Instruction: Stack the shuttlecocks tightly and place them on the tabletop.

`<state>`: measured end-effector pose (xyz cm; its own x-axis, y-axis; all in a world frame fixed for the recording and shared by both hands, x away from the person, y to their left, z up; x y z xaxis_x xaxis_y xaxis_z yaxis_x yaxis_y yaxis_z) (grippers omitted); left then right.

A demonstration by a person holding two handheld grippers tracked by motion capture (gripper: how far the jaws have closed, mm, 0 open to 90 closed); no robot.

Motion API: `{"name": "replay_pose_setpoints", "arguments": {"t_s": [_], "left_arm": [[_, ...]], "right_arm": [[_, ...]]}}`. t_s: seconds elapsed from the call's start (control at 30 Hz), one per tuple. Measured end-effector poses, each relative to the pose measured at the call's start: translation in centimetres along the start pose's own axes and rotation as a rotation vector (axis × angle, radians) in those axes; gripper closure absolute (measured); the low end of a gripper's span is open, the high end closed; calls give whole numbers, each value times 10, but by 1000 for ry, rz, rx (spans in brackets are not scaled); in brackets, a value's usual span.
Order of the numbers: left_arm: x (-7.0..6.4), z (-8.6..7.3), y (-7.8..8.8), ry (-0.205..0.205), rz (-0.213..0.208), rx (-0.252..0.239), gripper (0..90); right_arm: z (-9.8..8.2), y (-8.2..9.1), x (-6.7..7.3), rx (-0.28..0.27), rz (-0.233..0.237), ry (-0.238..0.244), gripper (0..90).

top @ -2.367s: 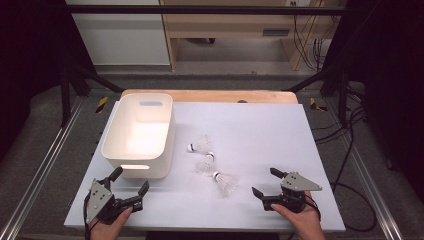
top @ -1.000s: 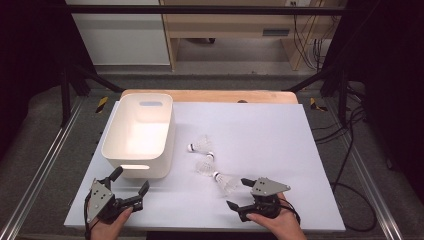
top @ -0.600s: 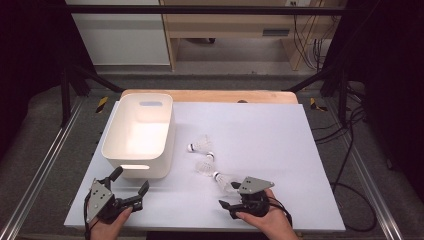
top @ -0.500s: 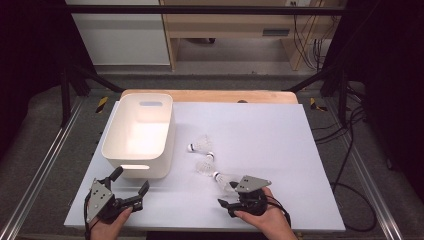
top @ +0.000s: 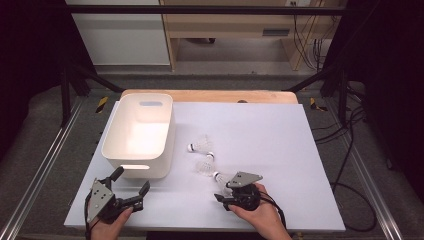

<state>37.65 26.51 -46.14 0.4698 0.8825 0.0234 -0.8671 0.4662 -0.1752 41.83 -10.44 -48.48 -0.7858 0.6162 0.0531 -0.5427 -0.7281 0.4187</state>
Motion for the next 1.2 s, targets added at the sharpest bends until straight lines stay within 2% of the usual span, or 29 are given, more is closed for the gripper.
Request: {"name": "replay_pose_setpoints", "arguments": {"t_s": [0.4, 0.8, 1.2], "left_arm": [[0, 0, 0, 0, 1, 0, 27], [0, 0, 0, 1, 0, 0, 27], [0, 0, 0, -1, -5, 2, 28]], "right_arm": [[1, -9, -1, -3, -28, -39, 550], [2, -7, -2, -4, -44, -68, 712], [1, 2, -8, -3, -91, -55, 879]]}}
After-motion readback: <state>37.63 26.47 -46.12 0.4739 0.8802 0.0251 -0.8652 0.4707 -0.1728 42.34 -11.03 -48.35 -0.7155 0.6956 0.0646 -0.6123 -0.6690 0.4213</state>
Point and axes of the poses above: each handheld gripper's, and its own axes: y roughly backward along the jaws, z roughly out of its top, x roughly to its left, the point moved 1 cm from there along -y, roughly forward along the jaws, and after that the axes turned 14 degrees about -x, right-handed, at the moved point
